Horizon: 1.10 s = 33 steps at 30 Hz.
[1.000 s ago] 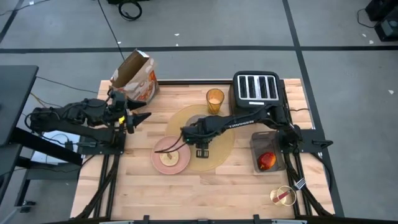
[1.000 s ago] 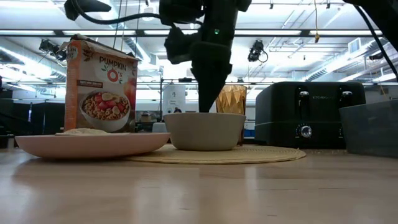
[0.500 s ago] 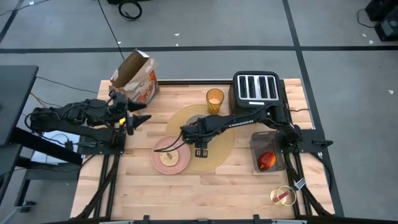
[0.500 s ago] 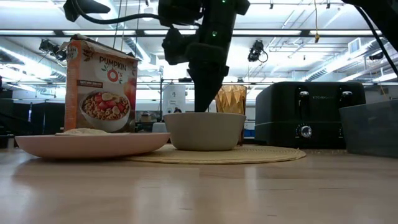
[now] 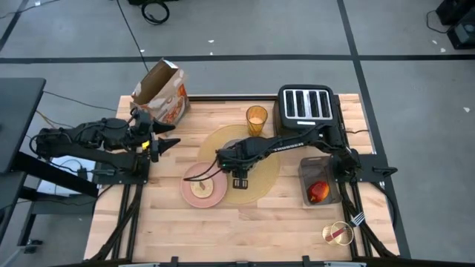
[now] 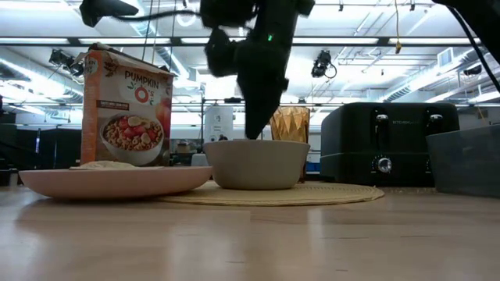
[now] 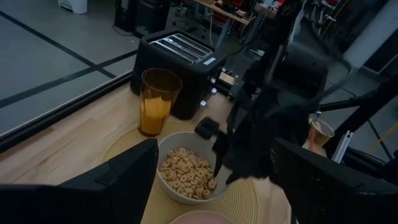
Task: Arrange a breakfast setting
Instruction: Adjust the gray bowl containing cereal, then put the apple on the brown place mat
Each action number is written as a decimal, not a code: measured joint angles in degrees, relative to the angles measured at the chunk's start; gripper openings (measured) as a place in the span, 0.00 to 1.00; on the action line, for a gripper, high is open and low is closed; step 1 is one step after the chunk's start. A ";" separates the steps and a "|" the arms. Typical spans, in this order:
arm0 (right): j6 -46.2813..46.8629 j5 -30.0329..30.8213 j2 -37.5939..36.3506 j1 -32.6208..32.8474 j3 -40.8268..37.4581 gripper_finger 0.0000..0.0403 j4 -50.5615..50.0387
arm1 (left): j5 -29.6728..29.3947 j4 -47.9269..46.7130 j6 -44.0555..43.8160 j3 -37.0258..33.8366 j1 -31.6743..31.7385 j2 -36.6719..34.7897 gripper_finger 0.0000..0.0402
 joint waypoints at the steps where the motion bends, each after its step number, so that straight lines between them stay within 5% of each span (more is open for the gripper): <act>1: 0.22 0.01 -0.65 -0.04 0.72 0.32 -1.43 | 0.00 0.00 0.05 0.00 0.00 0.00 0.79; 7: 10.92 3.49 -8.79 1.20 3.50 0.32 -11.62 | 0.00 0.04 0.99 0.00 0.00 0.00 0.79; 14: 30.76 0.10 -16.98 8.94 0.50 0.38 -24.28 | -0.02 0.43 2.32 0.00 0.00 0.11 0.79; 24: 63.01 -11.32 -33.92 19.84 -23.42 0.74 -22.63 | 1.31 0.96 3.53 -0.01 0.00 0.02 0.79; 29: 66.72 -17.76 -43.32 20.26 -38.58 0.95 -17.89 | 2.56 0.94 2.11 0.00 0.00 0.02 0.79; 33: 56.40 -13.79 -48.57 20.07 -45.10 0.96 -17.51 | 2.58 0.94 0.95 0.00 0.00 0.03 0.79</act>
